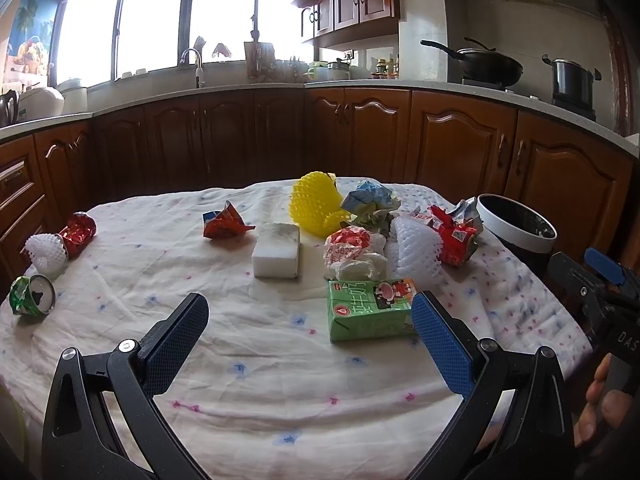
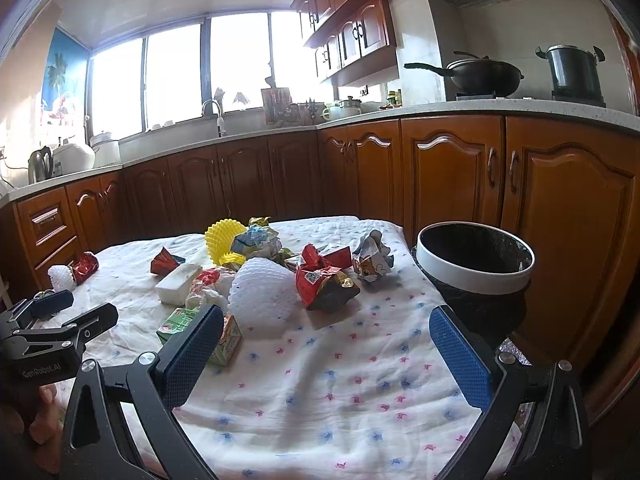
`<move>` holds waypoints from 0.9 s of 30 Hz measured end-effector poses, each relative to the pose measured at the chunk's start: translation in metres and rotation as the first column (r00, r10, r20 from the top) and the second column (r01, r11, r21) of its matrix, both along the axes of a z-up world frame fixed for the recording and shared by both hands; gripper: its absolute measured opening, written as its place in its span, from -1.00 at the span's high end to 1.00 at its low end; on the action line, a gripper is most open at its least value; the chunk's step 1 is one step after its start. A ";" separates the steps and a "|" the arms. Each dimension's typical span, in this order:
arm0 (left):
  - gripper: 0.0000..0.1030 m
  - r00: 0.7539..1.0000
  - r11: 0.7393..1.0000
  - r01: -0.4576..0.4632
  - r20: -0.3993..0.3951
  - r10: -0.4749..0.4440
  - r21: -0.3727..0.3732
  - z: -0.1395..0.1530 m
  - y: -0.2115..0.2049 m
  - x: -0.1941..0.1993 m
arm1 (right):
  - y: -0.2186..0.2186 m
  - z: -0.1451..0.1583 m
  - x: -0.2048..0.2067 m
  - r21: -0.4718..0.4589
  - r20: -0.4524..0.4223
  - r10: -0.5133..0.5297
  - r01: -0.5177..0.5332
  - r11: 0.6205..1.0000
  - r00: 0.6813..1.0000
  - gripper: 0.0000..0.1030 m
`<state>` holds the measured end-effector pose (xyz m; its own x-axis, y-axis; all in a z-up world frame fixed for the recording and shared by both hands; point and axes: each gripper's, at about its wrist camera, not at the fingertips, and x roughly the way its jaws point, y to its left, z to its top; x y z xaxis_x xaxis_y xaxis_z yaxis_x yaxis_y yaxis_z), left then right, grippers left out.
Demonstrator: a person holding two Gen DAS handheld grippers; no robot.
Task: Collect trash
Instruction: 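Move both tools toward the trash pile on the table, then grasp the red-and-white plastic bag with left tool while right tool grasps white foam net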
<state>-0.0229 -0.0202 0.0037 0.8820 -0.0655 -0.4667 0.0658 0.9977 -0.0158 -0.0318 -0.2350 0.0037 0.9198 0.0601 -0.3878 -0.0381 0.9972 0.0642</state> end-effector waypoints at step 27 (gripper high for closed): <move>-0.70 0.975 0.994 0.094 -0.196 -0.105 -0.062 -0.003 -0.011 0.077 | -0.021 -0.003 0.073 0.194 -0.181 0.125 -0.089 0.977 0.975 -0.49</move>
